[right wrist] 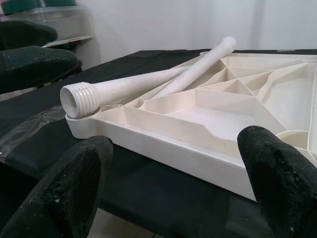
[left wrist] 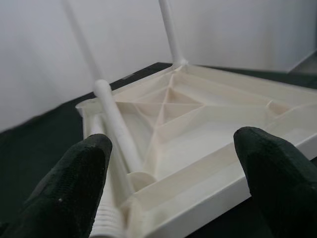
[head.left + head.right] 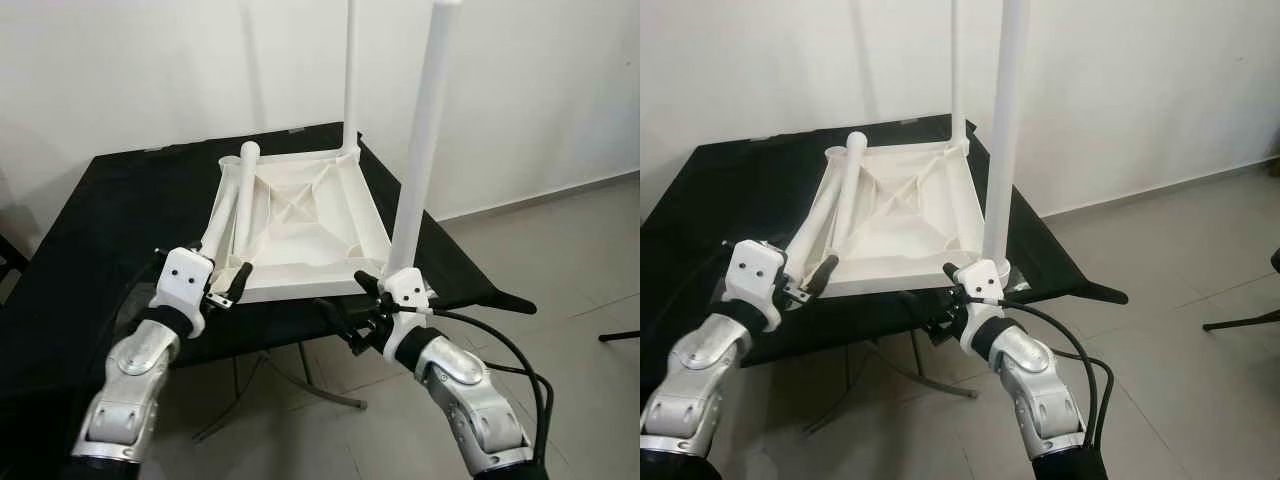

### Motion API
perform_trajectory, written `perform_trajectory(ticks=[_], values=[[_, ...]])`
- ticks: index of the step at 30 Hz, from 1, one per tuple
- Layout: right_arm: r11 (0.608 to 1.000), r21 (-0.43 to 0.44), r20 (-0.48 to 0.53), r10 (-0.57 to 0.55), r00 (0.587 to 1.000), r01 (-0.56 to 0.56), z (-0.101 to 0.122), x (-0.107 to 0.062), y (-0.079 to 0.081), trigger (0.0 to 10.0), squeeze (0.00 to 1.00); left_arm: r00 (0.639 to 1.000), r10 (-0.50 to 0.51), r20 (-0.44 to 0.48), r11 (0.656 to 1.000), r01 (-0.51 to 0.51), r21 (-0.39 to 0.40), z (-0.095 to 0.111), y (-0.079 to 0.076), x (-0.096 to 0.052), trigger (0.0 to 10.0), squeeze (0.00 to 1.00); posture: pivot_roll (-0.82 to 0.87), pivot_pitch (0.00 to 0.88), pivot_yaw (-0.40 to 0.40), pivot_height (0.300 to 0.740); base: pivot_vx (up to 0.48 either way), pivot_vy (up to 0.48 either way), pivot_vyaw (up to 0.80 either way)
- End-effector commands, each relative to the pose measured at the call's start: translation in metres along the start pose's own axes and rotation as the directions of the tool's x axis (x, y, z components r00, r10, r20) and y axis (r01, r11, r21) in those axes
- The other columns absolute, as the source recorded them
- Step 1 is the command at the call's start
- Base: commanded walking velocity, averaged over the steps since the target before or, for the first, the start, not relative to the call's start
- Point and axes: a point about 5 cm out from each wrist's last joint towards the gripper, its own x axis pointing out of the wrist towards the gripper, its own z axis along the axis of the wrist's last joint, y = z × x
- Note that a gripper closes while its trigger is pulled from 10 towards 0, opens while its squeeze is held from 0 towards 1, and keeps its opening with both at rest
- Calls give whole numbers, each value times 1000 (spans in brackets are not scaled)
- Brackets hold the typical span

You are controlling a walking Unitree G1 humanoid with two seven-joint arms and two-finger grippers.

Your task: Building children table

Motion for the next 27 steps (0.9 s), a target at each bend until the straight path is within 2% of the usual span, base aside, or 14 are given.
perform_trajectory(ticks=[1, 2, 3, 4, 6, 10, 20, 27], values=[[1000, 18, 0, 8, 1000, -8, -1, -2, 2, 10000, 0, 999, 30, -16, 999, -31, -37, -3, 4, -3, 10000, 1000, -113, 0, 43, 740, 0, 0, 0], [1000, 18, 0, 8, 1000, -8, -1, -2, 2, 10000, 0, 999, 32, -16, 998, -32, -45, -3, 3, -3, 10000, 1000, -113, 0, 43, 740, 0, 0, 0], [1000, 20, 1, 8, 1000, -8, -1, -1, 2, 10000, 0, 999, 11, -42, 988, -18, -151, -11, -11, -5, 10000, 0, -115, 0, 45, 740, 0, 0, 0], [1000, 20, 1, 8, 1000, -8, -1, -1, 2, 10000, 0, 999, 11, -42, 988, -18, -151, -11, -11, -5, 10000, 0, -115, 0, 45, 740, 0, 0, 0], [1000, 22, 1, 8, 1000, -8, -1, -1, 2, 10000, 0, 998, -7, -65, 979, -7, -204, -17, -23, -6, 10000, 0, -116, 0, 49, 740, 0, 0, 0], [1000, 23, 1, 9, 1000, -9, -2, -1, 2, 10000, 0, 996, -41, -79, 983, 26, -183, -21, -30, -6, 10000, 0, -116, 0, 48, 740, 0, 236, 0], [999, 30, 0, 11, 1000, -11, -3, -1, 2, 10000, 0, 995, -51, -89, 979, 32, -201, -21, -28, -4, 10000, 0, -118, 0, 50, 740, 0, 480, 0], [999, 31, -4, 17, 1000, -16, -3, -2, 2, 10000, 0, 995, -58, -81, 980, 41, -195, -20, -29, -5, 10000, 0, -116, 0, 45, 740, 0, 0, 0]])
